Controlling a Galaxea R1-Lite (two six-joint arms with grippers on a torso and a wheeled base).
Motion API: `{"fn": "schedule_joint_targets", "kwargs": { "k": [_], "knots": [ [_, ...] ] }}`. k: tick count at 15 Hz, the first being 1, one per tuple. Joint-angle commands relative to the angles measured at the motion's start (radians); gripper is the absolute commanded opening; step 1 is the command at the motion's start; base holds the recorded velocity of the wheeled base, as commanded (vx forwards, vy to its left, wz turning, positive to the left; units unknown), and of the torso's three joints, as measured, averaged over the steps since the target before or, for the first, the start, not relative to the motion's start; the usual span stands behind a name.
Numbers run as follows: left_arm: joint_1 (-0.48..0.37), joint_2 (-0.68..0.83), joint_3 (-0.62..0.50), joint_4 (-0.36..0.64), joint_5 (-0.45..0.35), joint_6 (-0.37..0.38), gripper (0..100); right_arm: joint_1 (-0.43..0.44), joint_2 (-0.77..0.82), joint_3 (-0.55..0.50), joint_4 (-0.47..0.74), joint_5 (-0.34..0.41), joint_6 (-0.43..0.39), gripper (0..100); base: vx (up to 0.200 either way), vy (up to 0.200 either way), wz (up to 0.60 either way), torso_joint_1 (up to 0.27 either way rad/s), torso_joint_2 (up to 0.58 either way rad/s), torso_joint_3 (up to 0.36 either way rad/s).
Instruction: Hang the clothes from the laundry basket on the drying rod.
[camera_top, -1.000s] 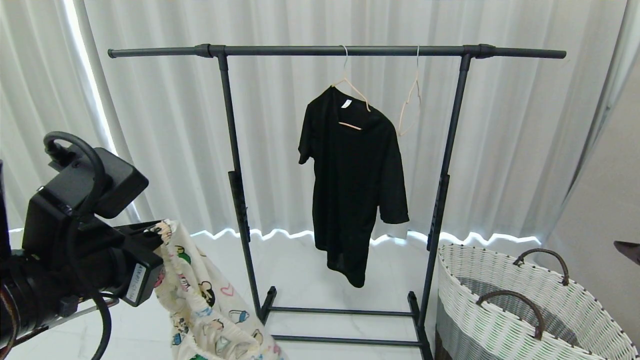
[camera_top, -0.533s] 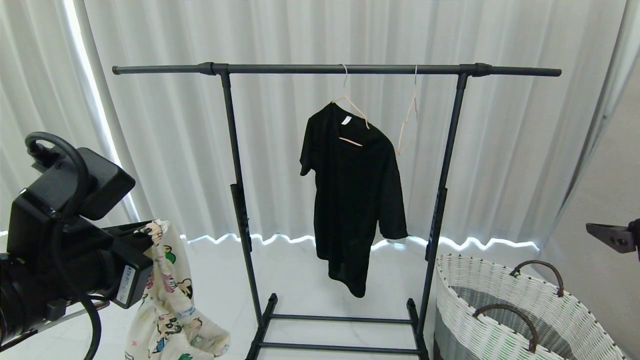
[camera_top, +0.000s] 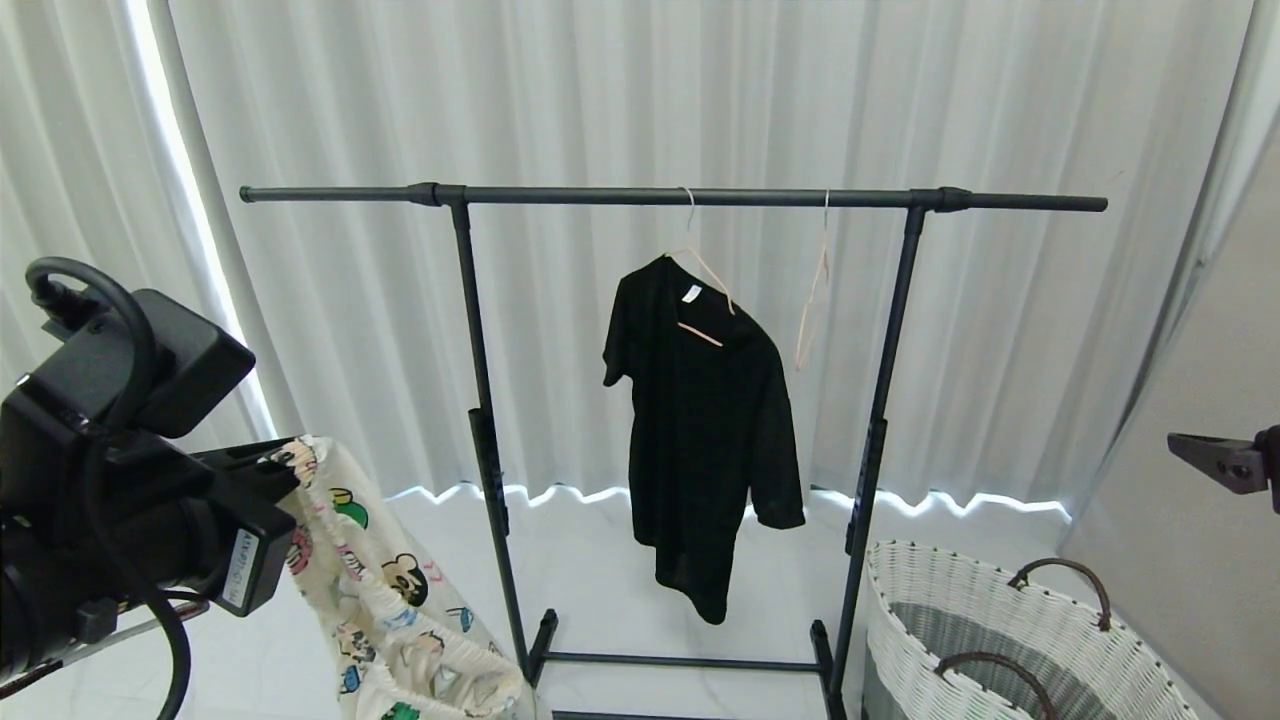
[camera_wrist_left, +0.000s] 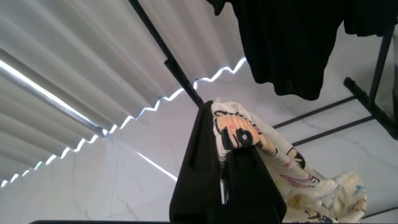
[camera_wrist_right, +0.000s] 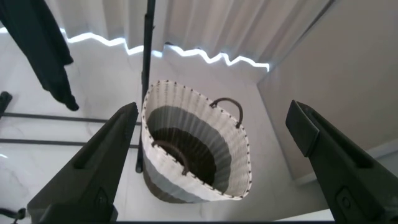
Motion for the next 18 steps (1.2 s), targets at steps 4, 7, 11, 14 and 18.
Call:
{"fn": "schedule_joint_targets", "kwargs": {
  "k": [4,7,11,14,18],
  "knots": [
    [0.000,0.008,0.001,0.000,0.001,0.020,0,0.002,-0.001,0.001,0.001,-0.003,-0.004,100,0.000,0.000,0.00,0.212,-0.50,-0.278],
    [0.000,0.012,0.000,0.000,0.001,0.020,0,0.000,-0.001,0.001,-0.001,-0.006,-0.007,100,0.000,0.000,0.00,0.238,-0.51,-0.284],
    [0.000,0.013,0.000,0.000,0.002,0.021,0,0.002,-0.001,0.009,-0.002,-0.005,-0.007,100,0.000,0.050,0.00,0.223,-0.48,-0.265],
    [0.001,0.016,0.000,0.000,0.002,0.020,0,0.002,0.005,0.023,-0.047,-0.003,-0.009,100,0.000,0.200,0.00,0.059,-0.11,-0.067],
    [0.001,0.018,0.000,0.000,0.002,0.020,0,0.002,0.022,0.047,-0.107,-0.003,-0.009,100,0.000,0.200,0.00,0.011,-0.01,-0.010]
  ]
}}
